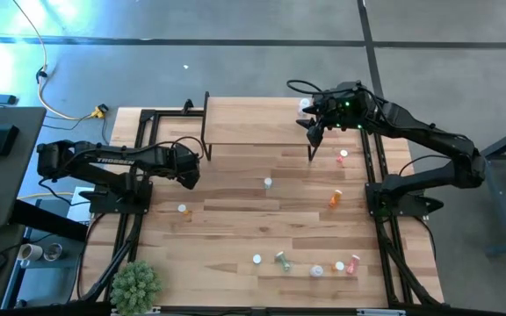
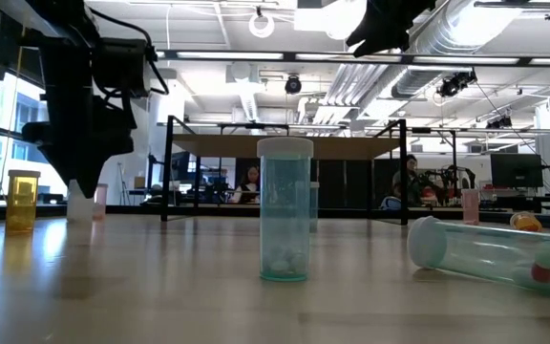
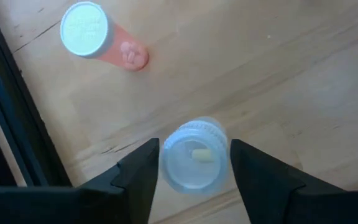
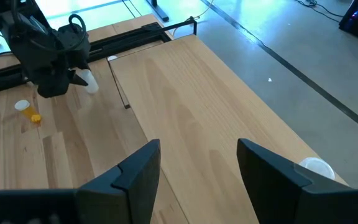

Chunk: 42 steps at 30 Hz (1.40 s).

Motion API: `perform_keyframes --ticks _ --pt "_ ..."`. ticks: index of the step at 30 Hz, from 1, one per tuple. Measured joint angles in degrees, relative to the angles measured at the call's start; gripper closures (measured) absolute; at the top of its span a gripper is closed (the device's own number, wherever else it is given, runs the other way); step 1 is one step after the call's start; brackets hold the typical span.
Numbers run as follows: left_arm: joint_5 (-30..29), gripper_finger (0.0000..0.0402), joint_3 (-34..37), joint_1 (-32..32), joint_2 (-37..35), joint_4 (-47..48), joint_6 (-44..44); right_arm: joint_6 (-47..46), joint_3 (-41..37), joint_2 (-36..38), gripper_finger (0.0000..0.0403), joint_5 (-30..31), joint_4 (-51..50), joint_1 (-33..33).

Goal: Pick and place medicine bottles onto shelf by color
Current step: Put the top transparent pill bottle on the shelf aligned with the transparent pill bottle

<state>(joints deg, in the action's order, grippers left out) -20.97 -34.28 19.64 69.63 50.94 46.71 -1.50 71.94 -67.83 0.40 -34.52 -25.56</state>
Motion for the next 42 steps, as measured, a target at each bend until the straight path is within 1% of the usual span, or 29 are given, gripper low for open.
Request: perform_keyframes --ticks 4,6,10,16,20,25,30,34,36,38,42 --pt "0.1 0.0261 -0.1 0.0 -0.1 -0.1 -0.4 0.0 0.0 0.0 0.0199 0.0 0.0 0.0" --pt "0.1 0.0270 -0.1 0.0 -0.1 -0.1 -0.4 0.0 0.0 0.0 0.0199 0.0 0.0 0.0" --pt "0.9 0.0271 -0.1 0.0 -0.4 -0.1 -2.2 0.0 0.0 0.0 0.0199 0.0 0.0 0.8" --pt "6.7 0.0268 0.0 -0.2 -2.6 0.0 -4.4 1.7 0.0 0.0 0.0199 0.0 0.0 3.4" --pt "8.8 0.0269 -0.6 -0.3 -4.9 0.3 -5.8 1.9 0.0 0.0 0.0199 0.0 0.0 5.5" --pt "10.1 0.0269 -4.6 -0.9 -6.7 0.2 -9.2 2.0 0.0 0.0 0.0199 0.0 0.0 8.2" --pt "11.3 0.0270 -10.6 -2.3 -6.9 0.3 -13.1 1.6 0.0 0.0 0.0199 0.0 0.0 10.8" --pt "11.1 0.0270 -15.2 -4.1 -6.9 -0.3 -15.7 1.5 0.0 0.0 0.0199 0.0 0.0 12.5" --pt "10.2 0.0270 -17.0 -5.0 -6.9 -1.9 -16.8 1.5 0.0 0.0 0.0199 -0.4 0.0 13.4" --pt "9.1 0.0270 -18.3 -5.9 -6.9 -4.0 -18.4 1.5 0.0 0.0 0.0199 -2.2 0.0 14.2" --pt "8.5 0.0270 -19.5 -7.3 -6.9 -10.4 -22.0 2.1 0.0 0.0 0.0199 -5.0 0.0 15.9"
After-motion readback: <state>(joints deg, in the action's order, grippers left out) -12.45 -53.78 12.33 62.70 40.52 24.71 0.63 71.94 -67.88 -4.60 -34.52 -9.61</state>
